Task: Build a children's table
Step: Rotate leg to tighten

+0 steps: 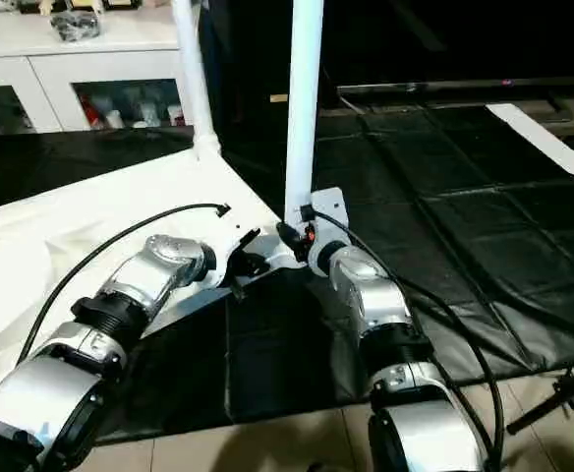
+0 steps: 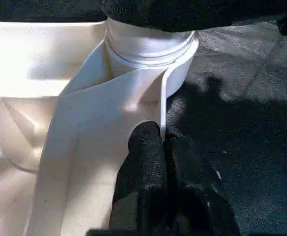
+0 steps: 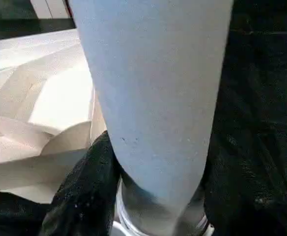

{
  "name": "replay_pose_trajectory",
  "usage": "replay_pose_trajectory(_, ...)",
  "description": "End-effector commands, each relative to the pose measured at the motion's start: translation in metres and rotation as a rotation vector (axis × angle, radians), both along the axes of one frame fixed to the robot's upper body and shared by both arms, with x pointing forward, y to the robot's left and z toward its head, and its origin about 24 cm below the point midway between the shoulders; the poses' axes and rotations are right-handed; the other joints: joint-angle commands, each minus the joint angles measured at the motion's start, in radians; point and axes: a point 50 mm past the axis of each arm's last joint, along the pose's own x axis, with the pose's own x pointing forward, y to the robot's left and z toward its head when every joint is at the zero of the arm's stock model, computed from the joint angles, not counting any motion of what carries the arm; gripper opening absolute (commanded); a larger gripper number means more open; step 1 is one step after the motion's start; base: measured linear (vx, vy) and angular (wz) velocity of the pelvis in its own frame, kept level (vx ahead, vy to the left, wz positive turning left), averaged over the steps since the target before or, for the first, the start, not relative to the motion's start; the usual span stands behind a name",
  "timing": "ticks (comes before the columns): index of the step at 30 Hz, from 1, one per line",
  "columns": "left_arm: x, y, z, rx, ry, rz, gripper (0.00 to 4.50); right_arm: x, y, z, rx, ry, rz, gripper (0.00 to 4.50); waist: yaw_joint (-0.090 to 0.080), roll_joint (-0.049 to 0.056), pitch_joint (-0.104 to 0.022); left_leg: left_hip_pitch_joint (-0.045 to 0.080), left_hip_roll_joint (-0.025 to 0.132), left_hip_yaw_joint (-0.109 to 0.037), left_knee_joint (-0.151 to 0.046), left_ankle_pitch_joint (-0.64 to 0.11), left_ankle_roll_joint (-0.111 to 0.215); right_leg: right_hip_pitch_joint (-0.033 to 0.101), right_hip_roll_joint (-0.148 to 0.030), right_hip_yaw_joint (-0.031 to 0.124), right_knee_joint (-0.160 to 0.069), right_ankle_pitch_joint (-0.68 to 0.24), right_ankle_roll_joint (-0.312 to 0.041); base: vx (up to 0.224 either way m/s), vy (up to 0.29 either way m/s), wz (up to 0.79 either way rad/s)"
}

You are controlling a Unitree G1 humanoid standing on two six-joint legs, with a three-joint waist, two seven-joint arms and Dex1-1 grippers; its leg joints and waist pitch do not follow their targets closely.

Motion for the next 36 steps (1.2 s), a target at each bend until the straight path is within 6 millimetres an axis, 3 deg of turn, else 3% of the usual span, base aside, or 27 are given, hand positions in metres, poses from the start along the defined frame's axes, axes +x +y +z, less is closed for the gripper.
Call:
replay_pose_trajectory(1, 0.001, -0.024, 0.019, -0.062, -0.067, -0.093, 0.0, -0.012, 0.039, -0.008, 0.072, 0.055, 0.168, 2.73, 0.02, -0.008, -0.073, -0.019, 0.019, 0.001, -0.071, -0.149, 0.109, 0.064, -0.058, 0.057, -0.053, -0.321, -0.183, 0.0, 0.0, 0.0)
replay_pose_trajectory(5, -0.001, -0.016, 0.018, -0.053, -0.067, -0.154, 0.0, -0.015, 0.025, -0.009, 0.048, 0.017, 0.21, 3.18, 0.035, -0.009, -0.08, -0.032, 0.017, 0.002, -0.063, -0.068, 0.142, 0.068, -0.056, 0.061, -0.034, -0.22, -0.201, 0.0, 0.0, 0.0)
replay_pose_trajectory(7, -0.002, -0.012, 0.018, -0.05, -0.065, -0.182, 0.0, -0.016, 0.018, -0.009, 0.043, 0.001, 0.231, 3.31, 0.044, -0.006, -0.079, -0.027, 0.021, 0.004, -0.063, -0.054, 0.151, 0.064, -0.055, 0.061, -0.033, -0.21, -0.207, 0.0, 0.0, 0.0)
replay_pose_trajectory(8, -0.005, -0.003, 0.017, -0.034, -0.056, -0.234, 0.0, -0.019, -0.001, -0.008, 0.017, -0.035, 0.276, 3.45, 0.049, -0.003, -0.077, -0.025, 0.024, 0.004, -0.065, -0.058, 0.151, 0.064, -0.055, 0.061, -0.034, -0.214, -0.207, 0.0, 0.0, 0.0)
replay_pose_trajectory(9, -0.005, -0.003, 0.017, -0.034, -0.056, -0.234, 0.0, -0.019, -0.001, -0.008, 0.017, -0.035, 0.276, 3.56, 0.053, -0.004, -0.078, -0.024, 0.025, 0.004, -0.064, -0.061, 0.152, 0.064, -0.054, 0.061, -0.034, -0.212, -0.206, 0.0, 0.0, 0.0)
replay_pose_trajectory(11, -0.011, 0.009, 0.014, -0.015, -0.037, -0.332, 0.0, -0.025, -0.029, -0.007, -0.029, -0.048, 0.362, 3.77, 0.067, -0.003, -0.078, -0.019, 0.03, 0.006, -0.066, -0.055, 0.156, 0.06, -0.054, 0.065, -0.028, -0.191, -0.218, 0.0, 0.0, 0.0)
replay_pose_trajectory(14, -0.013, 0.012, 0.014, -0.008, -0.027, -0.366, 0.0, -0.027, -0.035, -0.006, -0.034, -0.052, 0.396, 3.99, 0.08, -0.002, -0.076, -0.016, 0.032, 0.009, -0.068, -0.082, 0.144, 0.059, -0.052, 0.065, -0.033, -0.226, -0.214, 0.0, 0.0, 0.0)
replay_pose_trajectory(15, -0.017, 0.017, 0.012, 0.003, -0.016, -0.425, 0.0, -0.032, -0.045, -0.005, -0.044, -0.039, 0.471, 4.04, 0.094, -0.001, -0.075, -0.009, 0.035, 0.012, -0.071, -0.102, 0.127, 0.056, -0.051, 0.065, -0.036, -0.251, -0.208, 0.0, 0.0, 0.0)
replay_pose_trajectory(17, -0.021, 0.024, 0.011, 0.022, 0.005, -0.497, 0.0, -0.042, -0.056, -0.004, -0.067, -0.02, 0.6, 4.21, 0.106, -0.001, -0.074, -0.006, 0.04, 0.016, -0.071, -0.111, 0.124, 0.053, -0.049, 0.07, -0.033, -0.245, -0.204, 0.0, 0.0, 0.0)
replay_pose_trajectory(18, -0.023, 0.025, 0.011, 0.03, 0.006, -0.524, 0.0, -0.045, -0.058, -0.003, -0.074, -0.021, 0.643, 4.21, 0.117, -0.001, -0.075, -0.004, 0.041, 0.017, -0.071, -0.112, 0.125, 0.053, -0.048, 0.072, -0.032, -0.241, -0.204, 0.0, 0.0, 0.0)
replay_pose_trajectory(21, -0.027, 0.027, 0.011, 0.027, 0.018, -0.575, 0.0, -0.05, -0.06, 0.0, -0.057, -0.018, 0.711, 4.21, 0.12, -0.004, -0.077, -0.01, 0.04, 0.018, -0.072, -0.093, 0.121, 0.055, -0.048, 0.076, -0.022, -0.21, -0.215, 0.0, 0.0, 0.0)
replay_pose_trajectory(26, -0.039, 0.031, 0.01, 0.024, 0.062, -0.692, 0.0, -0.06, -0.064, 0.01, -0.002, 0.002, 0.879, 4.21, 0.14, -0.006, -0.077, -0.005, 0.042, 0.025, -0.07, -0.079, 0.128, 0.045, -0.05, 0.084, -0.02, -0.216, -0.222, 0.0, 0.0, 0.0)
replay_pose_trajectory(29, -0.042, 0.033, 0.009, 0.032, 0.075, -0.739, 0.0, -0.063, -0.065, 0.014, 0.0, 0.004, 0.956, 4.21, 0.146, -0.011, -0.073, -0.003, 0.039, 0.028, -0.07, -0.104, 0.113, 0.041, -0.046, 0.087, -0.021, -0.249, -0.222, 0.0, 0.0, 0.0)
replay_pose_trajectory(33, -0.047, 0.033, 0.008, 0.041, 0.087, -0.788, 0.0, -0.064, -0.063, 0.016, 0.016, 0.019, 1.008, 3.95, 0.152, -0.014, -0.072, -0.005, 0.039, 0.028, -0.073, -0.112, 0.093, 0.042, -0.049, 0.086, -0.028, -0.321, -0.183, 0.0, 0.0, 0.0)
replay_pose_trajectory(36, -0.049, 0.032, 0.008, 0.045, 0.09, -0.811, 0.0, -0.066, -0.061, 0.016, 0.022, 0.054, 1.049, 3.75, 0.154, -0.014, -0.074, -0.006, 0.04, 0.027, -0.073, -0.097, 0.094, 0.042, -0.048, 0.087, -0.025, -0.307, -0.184, 0.0, 0.0, 0.0)
